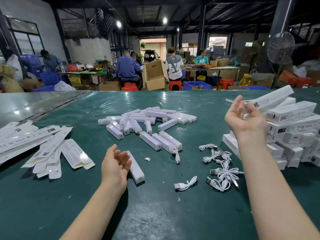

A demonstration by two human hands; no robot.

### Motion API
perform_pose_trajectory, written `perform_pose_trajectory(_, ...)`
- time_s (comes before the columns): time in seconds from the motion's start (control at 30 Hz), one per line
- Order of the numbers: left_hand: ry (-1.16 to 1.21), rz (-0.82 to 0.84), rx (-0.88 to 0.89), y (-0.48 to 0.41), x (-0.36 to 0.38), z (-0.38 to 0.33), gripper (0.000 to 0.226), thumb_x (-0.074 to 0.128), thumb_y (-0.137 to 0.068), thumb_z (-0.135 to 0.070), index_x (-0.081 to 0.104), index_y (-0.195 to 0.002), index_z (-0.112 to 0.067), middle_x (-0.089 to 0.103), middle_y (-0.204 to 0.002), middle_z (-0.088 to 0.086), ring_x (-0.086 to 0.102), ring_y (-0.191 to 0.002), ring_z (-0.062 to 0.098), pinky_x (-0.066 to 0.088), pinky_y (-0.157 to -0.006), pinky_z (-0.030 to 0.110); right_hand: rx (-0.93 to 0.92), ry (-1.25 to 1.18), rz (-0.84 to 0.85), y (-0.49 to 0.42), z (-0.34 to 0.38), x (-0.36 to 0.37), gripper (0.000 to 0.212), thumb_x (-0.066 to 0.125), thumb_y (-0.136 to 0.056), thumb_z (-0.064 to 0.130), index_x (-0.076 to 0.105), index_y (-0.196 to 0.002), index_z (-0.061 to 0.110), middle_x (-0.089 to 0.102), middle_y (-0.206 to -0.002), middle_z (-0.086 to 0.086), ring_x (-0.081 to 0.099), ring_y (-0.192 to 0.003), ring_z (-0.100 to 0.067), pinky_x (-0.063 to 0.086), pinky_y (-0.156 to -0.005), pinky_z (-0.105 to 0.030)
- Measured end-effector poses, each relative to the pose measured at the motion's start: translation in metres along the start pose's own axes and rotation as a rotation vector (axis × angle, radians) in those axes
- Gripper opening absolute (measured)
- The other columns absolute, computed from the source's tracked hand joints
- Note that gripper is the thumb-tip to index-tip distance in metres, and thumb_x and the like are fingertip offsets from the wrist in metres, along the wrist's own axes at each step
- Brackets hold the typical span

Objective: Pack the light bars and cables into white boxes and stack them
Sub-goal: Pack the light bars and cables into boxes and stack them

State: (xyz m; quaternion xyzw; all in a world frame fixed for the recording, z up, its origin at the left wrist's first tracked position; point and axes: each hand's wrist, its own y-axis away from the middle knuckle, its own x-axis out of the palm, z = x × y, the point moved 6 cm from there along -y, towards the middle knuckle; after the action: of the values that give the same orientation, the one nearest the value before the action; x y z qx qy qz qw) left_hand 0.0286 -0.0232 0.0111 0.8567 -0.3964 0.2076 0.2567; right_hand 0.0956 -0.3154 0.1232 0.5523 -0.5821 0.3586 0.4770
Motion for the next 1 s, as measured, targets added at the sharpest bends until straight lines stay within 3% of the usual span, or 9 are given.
perform_pose_trajectory(0.1, 0.008, -0.001, -0.024, -0.001, -0.002, -0.001, 0.022, 0.051, -0.093, -0.028, 0.045, -0.076, -0.014, 0.050, -0.071, 0.001, 0.051, -0.065, 0.012, 0.041, -0.061, 0.023, 0.020, 0.103, 0.059, 0.001, -0.011, 0.001, 0.031, 0.040, -0.092, -0.005, 0.045, -0.122, -0.006, 0.054, -0.124, -0.017, 0.067, -0.074, -0.025, 0.054, -0.085, -0.031)
perform_pose_trajectory(0.17, -0.025, 0.002, -0.028, -0.003, -0.003, -0.003, 0.019, 0.052, -0.092, -0.024, 0.045, -0.077, -0.015, 0.051, -0.071, 0.001, 0.050, -0.064, 0.012, 0.041, -0.059, 0.023, 0.077, 0.157, 0.110, 0.003, -0.022, 0.001, 0.034, 0.038, -0.093, -0.005, 0.044, -0.126, -0.001, 0.058, -0.108, -0.021, 0.066, -0.068, -0.027, 0.057, -0.071, -0.031)
perform_pose_trajectory(0.4, -0.685, -0.088, 0.387, -0.021, -0.022, -0.052, 0.008, 0.056, -0.088, -0.012, 0.054, -0.081, -0.015, 0.055, -0.086, 0.003, 0.053, -0.086, 0.022, 0.041, -0.072, 0.032, 0.292, 0.524, 0.087, 0.013, -0.073, -0.039, 0.016, 0.049, -0.089, 0.002, 0.063, -0.083, 0.009, 0.068, -0.067, -0.006, 0.066, -0.053, -0.014, 0.055, -0.050, -0.022)
perform_pose_trajectory(0.5, -1.301, -0.265, 0.621, -0.032, -0.039, -0.072, 0.026, 0.059, -0.083, -0.019, 0.062, -0.109, -0.017, 0.052, -0.126, 0.010, 0.035, -0.125, 0.029, 0.031, -0.099, 0.042, 0.138, 1.192, 0.151, 0.008, -0.081, -0.068, 0.020, 0.051, -0.087, -0.004, 0.059, -0.077, 0.012, 0.062, -0.063, -0.003, 0.060, -0.048, -0.010, 0.052, -0.049, -0.018)
perform_pose_trajectory(0.6, -1.700, -0.284, 0.378, -0.042, -0.057, -0.059, 0.053, 0.052, -0.087, -0.041, 0.042, -0.136, -0.026, 0.013, -0.155, 0.007, 0.004, -0.141, 0.030, 0.010, -0.112, 0.052, -0.126, 1.940, 0.420, 0.007, -0.091, -0.097, 0.023, 0.053, -0.082, -0.006, 0.059, -0.071, 0.014, 0.059, -0.070, 0.000, 0.055, -0.065, -0.015, 0.047, -0.063, -0.023)
perform_pose_trajectory(0.67, -1.863, -0.254, 0.290, -0.046, -0.062, -0.052, 0.054, 0.041, -0.088, -0.053, 0.038, -0.137, -0.029, 0.017, -0.153, 0.005, 0.011, -0.140, 0.032, 0.008, -0.111, 0.055, -0.226, 2.280, 0.615, 0.012, -0.099, -0.117, 0.019, 0.053, -0.081, 0.002, 0.065, -0.079, 0.016, 0.061, -0.076, 0.004, 0.054, -0.074, -0.014, 0.040, -0.067, -0.023)
perform_pose_trajectory(0.77, -1.862, -0.238, 0.340, -0.047, -0.058, -0.054, 0.040, 0.042, -0.086, -0.051, 0.049, -0.120, -0.031, 0.038, -0.139, 0.001, 0.031, -0.130, 0.031, 0.018, -0.106, 0.052, -0.240, 2.449, 0.835, 0.014, -0.106, -0.135, 0.022, 0.051, -0.084, 0.009, 0.066, -0.099, 0.016, 0.065, -0.100, 0.003, 0.055, -0.096, -0.013, 0.043, -0.080, -0.026)
perform_pose_trajectory(0.93, -1.768, -0.325, 0.350, -0.044, -0.057, -0.057, 0.027, 0.056, -0.080, -0.050, 0.053, -0.090, -0.025, 0.045, -0.116, 0.005, 0.039, -0.116, 0.032, 0.026, -0.096, 0.043, -0.233, 2.408, 0.783, 0.008, -0.103, -0.136, 0.021, 0.052, -0.083, 0.008, 0.066, -0.097, 0.016, 0.065, -0.105, 0.004, 0.054, -0.102, -0.012, 0.040, -0.080, -0.023)
perform_pose_trajectory(1.0, -1.752, -0.351, 0.383, -0.043, -0.058, -0.058, 0.028, 0.059, -0.080, -0.045, 0.053, -0.095, -0.023, 0.044, -0.116, 0.009, 0.040, -0.115, 0.033, 0.027, -0.096, 0.042, -0.229, 2.455, 0.819, 0.007, -0.103, -0.138, 0.021, 0.052, -0.083, 0.009, 0.067, -0.096, 0.016, 0.065, -0.105, 0.004, 0.052, -0.100, -0.011, 0.036, -0.076, -0.020)
